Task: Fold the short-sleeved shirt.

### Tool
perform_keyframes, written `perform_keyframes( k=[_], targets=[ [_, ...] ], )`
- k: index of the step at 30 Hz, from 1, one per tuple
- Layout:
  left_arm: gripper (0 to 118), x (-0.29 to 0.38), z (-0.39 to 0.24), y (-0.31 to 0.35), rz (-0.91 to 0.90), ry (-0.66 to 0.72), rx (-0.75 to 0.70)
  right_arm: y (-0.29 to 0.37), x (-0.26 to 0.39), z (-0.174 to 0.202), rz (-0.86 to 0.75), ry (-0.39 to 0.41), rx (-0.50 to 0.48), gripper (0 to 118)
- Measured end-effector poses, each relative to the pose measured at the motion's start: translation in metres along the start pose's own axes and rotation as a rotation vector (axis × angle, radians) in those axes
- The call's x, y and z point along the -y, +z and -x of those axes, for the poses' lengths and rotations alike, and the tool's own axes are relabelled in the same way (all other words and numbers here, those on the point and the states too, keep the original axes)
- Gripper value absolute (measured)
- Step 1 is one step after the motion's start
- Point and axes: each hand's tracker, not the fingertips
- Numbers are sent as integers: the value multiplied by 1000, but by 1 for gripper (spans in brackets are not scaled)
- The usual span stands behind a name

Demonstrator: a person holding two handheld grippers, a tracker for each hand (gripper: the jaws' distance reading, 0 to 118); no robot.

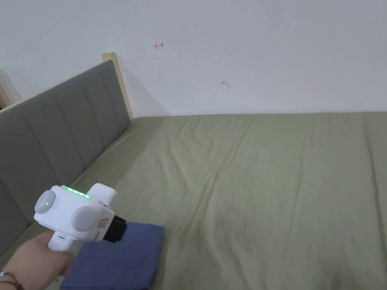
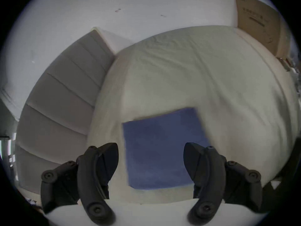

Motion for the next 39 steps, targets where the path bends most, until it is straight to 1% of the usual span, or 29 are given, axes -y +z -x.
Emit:
perform_keyframes(
  k=[1, 2, 4, 5, 6, 7, 9, 10, 13, 17, 20, 22, 24, 25, 27, 28, 29, 30, 31, 32, 33, 34, 37, 38, 39],
  targets=[
    [75, 2, -14, 7, 0, -4, 44, 3, 0, 0, -3, 8, -1, 0],
    [54, 3, -28, 13, -11, -6, 73, 5, 0, 2, -6, 15, 1, 0],
    [4, 5, -62, 32, -50, 26, 132, 12, 1, 6, -20, 34, 6, 0],
    [4, 6, -78, 43, -78, 46, 133, 16, 2, 7, -33, 42, 12, 0],
    [3, 8, -99, 62, -170, 77, 98, 21, 4, 11, -53, 57, 27, 0],
    [3, 10, -115, 79, -248, 109, 134, 27, 6, 15, -77, 73, 33, 0],
    [3, 11, -146, 109, -374, 188, 266, 41, 11, 19, -150, 85, 26, 0],
    [3, 10, -164, 124, -422, 204, 279, 49, 12, 22, -182, 89, 25, 0],
    [3, 3, -206, 160, -549, 199, 264, 72, 10, 33, -288, 128, 38, 0],
    [3, -4, -238, 198, -730, 313, 248, 103, 3, 53, -491, 243, 86, 0],
    [3, -7, -253, 218, -835, 324, 176, 119, 2, 68, -670, 321, 137, 0],
    [3, -2, -262, 230, -943, 296, 108, 125, 8, 80, -851, 402, 249, 0],
    [3, -1, -269, 238, -983, 284, 44, 128, 17, 86, -1020, 500, 330, 0],
    [3, 1, -271, 243, -1004, 287, 23, 126, 19, 89, -1053, 528, 348, 0],
    [3, 3, -274, 250, -1044, 298, -1, 125, 17, 90, -1072, 542, 366, 0],
    [5, 3, -275, 252, -1055, 302, -12, 124, 15, 91, -1070, 531, 385, 0],
    [10, 4, -276, 254, -1062, 305, -26, 123, 13, 92, -1072, 524, 405, 4],
    [22, 3, -277, 256, -1061, 313, -48, 123, 11, 92, -1062, 513, 409, 20],
    [47, 3, -277, 258, -1055, 313, -41, 123, 9, 91, -1060, 502, 414, 53],
    [74, 0, -275, 255, -1051, 318, -28, 123, 7, 91, -1055, 483, 422, 73],
    [102, -2, -272, 253, -1035, 331, 5, 123, 4, 89, -1066, 456, 433, 85],
    [118, -3, -270, 251, -1015, 348, 27, 123, 4, 88, -1073, 442, 437, 95],
    [118, 2, -266, 245, -1020, 371, 30, 121, 1, 84, -1074, 421, 449, 116],
    [118, 1, -265, 244, -1016, 368, 24, 120, 1, 83, -1075, 423, 450, 118],
    [118, 0, -266, 243, -1011, 363, 12, 119, 2, 82, -1077, 430, 460, 118]
  ],
)
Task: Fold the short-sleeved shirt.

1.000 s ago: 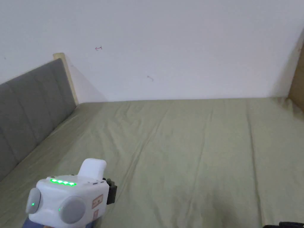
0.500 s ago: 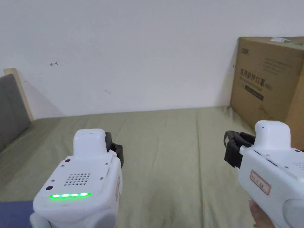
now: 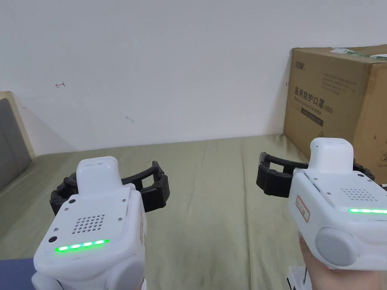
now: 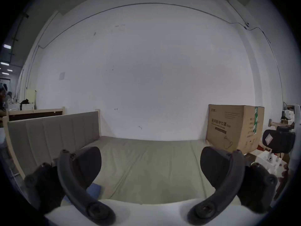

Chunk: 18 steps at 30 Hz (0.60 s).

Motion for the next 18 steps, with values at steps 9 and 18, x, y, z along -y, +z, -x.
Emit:
perform_keyframes(
  k=[9, 18],
  targets=[
    [118, 1, -1, -8, 9, -61, 16, -3, 8, 13, -22, 132, 0, 118],
    [118, 0, 3, -6, 34, -6, 63, -2, 14, 27, -29, 208, -29, 118]
  ],
)
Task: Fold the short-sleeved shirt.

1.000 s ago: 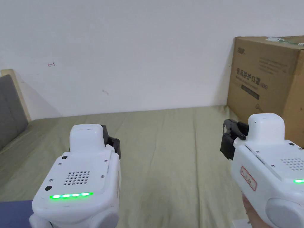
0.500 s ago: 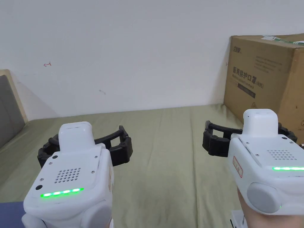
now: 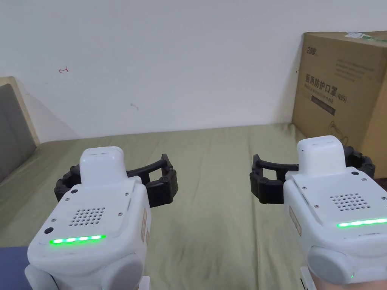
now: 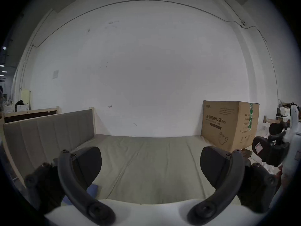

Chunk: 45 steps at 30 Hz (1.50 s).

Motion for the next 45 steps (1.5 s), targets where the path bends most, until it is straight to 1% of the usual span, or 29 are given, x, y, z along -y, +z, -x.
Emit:
perform_keyframes(
  k=[4, 8, 11, 16, 19, 23, 26, 30, 34, 38, 45],
  targets=[
    [118, 0, 2, 0, 16, 8, 6, -1, 2, -2, 23, -37, -10, 118],
    [118, 0, 1, 1, 22, -5, -22, -2, 0, -3, 31, -45, -9, 118],
    [118, -1, 4, 2, 25, 17, 5, -1, -1, -3, 35, -60, -13, 118],
    [118, -1, 5, 4, 23, 49, 10, 1, -1, -3, 33, -41, -14, 118],
    [118, -5, 6, 2, 42, 70, 12, 1, 1, -2, 43, -42, -21, 118],
    [118, -7, 6, 3, 37, 65, 11, 1, 3, -1, 51, -42, -22, 118],
    [118, -10, 5, 2, 37, 59, 16, 1, 3, -2, 48, -51, -29, 118],
    [118, -12, 4, 0, 51, 62, -15, -1, 3, -4, 56, -64, -25, 118],
    [118, -10, 8, -5, 90, 128, 23, -2, 4, -6, 66, -81, -27, 118],
    [118, -8, 7, -5, 96, 126, 6, -2, 3, -7, 70, -85, -27, 118],
    [118, -9, 1, -1, 89, 80, -2, -1, 3, -7, 66, -87, -31, 118]
  ],
)
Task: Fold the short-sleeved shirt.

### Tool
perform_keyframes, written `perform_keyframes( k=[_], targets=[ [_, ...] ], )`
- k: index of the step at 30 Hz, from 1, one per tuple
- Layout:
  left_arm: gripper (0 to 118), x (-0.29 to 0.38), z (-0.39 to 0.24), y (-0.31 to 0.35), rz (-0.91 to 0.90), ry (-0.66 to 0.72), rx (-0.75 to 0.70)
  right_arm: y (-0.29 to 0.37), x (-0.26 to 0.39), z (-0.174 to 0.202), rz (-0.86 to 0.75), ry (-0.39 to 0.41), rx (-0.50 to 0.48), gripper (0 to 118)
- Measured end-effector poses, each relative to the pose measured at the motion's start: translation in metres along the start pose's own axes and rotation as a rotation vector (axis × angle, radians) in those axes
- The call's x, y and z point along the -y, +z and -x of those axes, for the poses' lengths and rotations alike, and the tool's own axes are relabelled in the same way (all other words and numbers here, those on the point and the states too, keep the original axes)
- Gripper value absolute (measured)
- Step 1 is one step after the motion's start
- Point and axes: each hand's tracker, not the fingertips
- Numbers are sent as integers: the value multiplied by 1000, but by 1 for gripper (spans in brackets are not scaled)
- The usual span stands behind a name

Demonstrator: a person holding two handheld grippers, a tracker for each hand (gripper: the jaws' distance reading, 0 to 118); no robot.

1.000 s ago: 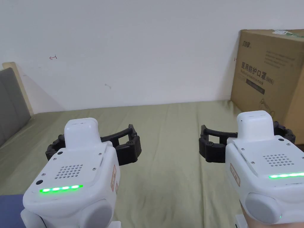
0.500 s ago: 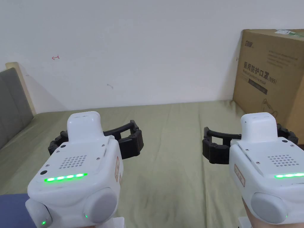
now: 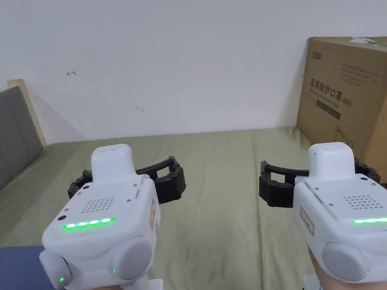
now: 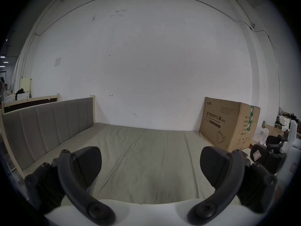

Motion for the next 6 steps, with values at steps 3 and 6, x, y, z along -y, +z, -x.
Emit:
perform_keyframes(
  k=[3, 6],
  targets=[
    [116, 0, -2, -2, 23, 24, 31, 0, 1, 1, 4, -9, -5, 118],
    [116, 1, -3, -1, 13, 40, 48, 2, 1, 2, 5, -3, -6, 118]
  ],
)
